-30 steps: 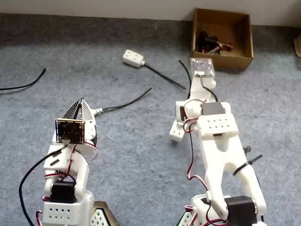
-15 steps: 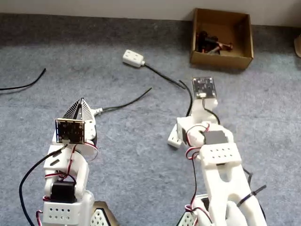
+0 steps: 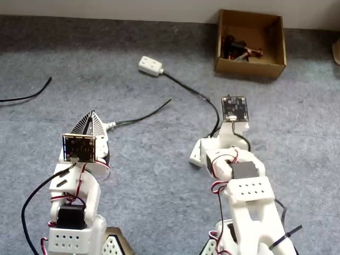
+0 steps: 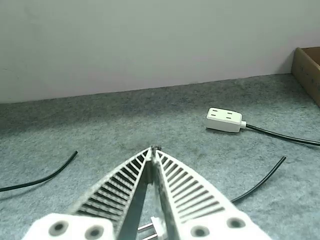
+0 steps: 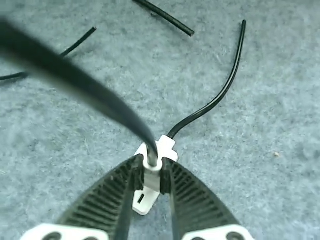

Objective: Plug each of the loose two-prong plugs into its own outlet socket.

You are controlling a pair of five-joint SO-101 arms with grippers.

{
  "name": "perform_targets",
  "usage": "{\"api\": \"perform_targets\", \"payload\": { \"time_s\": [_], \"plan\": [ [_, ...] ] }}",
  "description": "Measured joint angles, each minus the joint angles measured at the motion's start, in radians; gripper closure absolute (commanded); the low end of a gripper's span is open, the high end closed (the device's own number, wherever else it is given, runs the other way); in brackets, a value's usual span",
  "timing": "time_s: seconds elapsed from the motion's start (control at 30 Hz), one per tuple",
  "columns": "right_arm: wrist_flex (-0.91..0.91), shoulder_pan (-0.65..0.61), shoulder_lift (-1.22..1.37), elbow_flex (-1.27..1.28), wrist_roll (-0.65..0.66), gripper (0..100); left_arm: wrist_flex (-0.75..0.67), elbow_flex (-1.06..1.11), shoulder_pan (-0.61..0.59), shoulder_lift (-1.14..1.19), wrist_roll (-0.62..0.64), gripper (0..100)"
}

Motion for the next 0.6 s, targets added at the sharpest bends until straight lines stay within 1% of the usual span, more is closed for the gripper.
{"api": "perform_targets", "payload": {
  "time_s": [0.23,0.6],
  "plan": [
    [-0.098,0.002,0.031,-0.002,-0.051,99.2,0.0,0.0,0.0,0.0,0.0,99],
    [-0.109,0.0,0.031,-0.002,-0.051,99.2,0.0,0.0,0.0,0.0,0.0,99]
  ]
}}
